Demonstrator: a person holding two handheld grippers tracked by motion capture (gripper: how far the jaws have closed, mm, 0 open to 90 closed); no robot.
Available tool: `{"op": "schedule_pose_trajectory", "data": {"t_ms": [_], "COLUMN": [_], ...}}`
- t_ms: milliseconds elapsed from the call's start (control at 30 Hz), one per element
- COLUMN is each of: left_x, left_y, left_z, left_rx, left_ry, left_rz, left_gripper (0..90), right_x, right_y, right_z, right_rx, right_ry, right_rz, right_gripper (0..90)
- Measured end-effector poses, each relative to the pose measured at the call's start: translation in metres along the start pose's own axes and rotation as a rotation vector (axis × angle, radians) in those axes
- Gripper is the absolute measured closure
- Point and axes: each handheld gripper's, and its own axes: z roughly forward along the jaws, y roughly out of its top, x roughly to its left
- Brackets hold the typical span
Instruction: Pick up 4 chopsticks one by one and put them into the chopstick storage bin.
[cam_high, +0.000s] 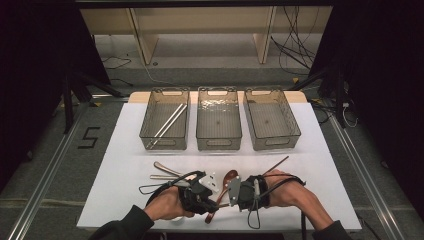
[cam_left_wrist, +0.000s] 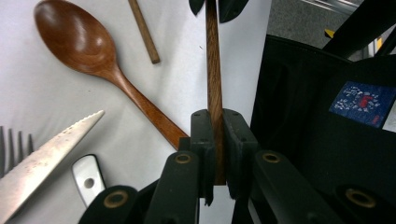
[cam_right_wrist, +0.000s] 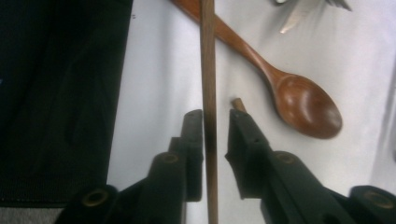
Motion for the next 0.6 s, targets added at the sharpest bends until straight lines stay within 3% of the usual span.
{"op": "schedule_pose_trajectory", "data": {"t_ms": [33,267,367,500,600], "left_x": [0.000,0.006,0.013,0.025,0.033], "left_y": [0.000,-0.003,-0.005,-0.012,-0.017], "left_z": [-0.001,-0.014,-0.024,-0.038,-0.050], "left_rx": [-0.001,-0.029,-0.044,-0.073,-0.091], "left_ry": [0.001,0.035,0.059,0.107,0.138], "left_rz": [0.003,-0.015,-0.033,-0.072,-0.097], "left_gripper": [83.2,83.3,83.3,83.3,83.2], "right_x": [0.001,-0.006,-0.008,-0.012,-0.012], "right_y": [-0.001,-0.014,-0.021,-0.026,-0.028], "right_z": [-0.002,-0.022,-0.029,-0.035,-0.036], "right_rx": [-0.021,-0.098,-0.122,-0.156,-0.164], "right_ry": [-0.005,-0.076,-0.124,-0.144,-0.149], "right_rz": [0.035,0.138,0.180,0.234,0.234], "right_gripper": [68.1,49.6,45.1,42.0,40.1]}}
